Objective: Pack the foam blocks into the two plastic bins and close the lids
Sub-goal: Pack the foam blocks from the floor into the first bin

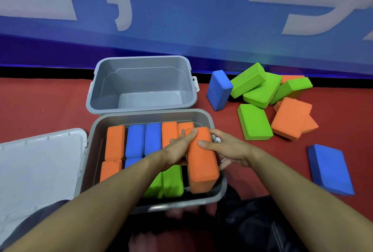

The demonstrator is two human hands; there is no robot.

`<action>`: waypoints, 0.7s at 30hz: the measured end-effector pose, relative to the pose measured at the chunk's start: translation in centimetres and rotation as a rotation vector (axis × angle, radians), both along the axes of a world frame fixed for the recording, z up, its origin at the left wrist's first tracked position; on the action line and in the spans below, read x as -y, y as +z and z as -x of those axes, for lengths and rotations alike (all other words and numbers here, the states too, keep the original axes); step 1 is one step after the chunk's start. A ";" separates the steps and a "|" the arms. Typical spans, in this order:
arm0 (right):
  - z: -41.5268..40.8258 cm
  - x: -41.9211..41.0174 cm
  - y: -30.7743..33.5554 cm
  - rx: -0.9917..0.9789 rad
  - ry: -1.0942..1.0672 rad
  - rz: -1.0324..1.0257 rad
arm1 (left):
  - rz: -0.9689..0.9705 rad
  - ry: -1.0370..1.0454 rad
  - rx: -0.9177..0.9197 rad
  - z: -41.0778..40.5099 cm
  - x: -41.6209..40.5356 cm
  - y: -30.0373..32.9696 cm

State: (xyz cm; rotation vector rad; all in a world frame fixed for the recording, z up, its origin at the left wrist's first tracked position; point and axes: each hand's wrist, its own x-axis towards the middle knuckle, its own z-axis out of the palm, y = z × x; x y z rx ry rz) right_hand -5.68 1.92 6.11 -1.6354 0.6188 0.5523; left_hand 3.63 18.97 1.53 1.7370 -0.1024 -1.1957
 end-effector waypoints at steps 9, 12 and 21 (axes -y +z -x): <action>-0.8 1.2 -0.4 -0.092 0.080 0.019 | -0.024 -0.085 -0.018 -0.2 0.3 0.7; -0.8 0.4 -2.0 -0.095 0.088 0.027 | -0.051 -0.056 -0.046 -0.4 0.0 -0.1; -1.0 -1.3 -7.1 -0.165 0.029 0.050 | -0.135 0.014 -0.011 -0.9 -0.8 -3.7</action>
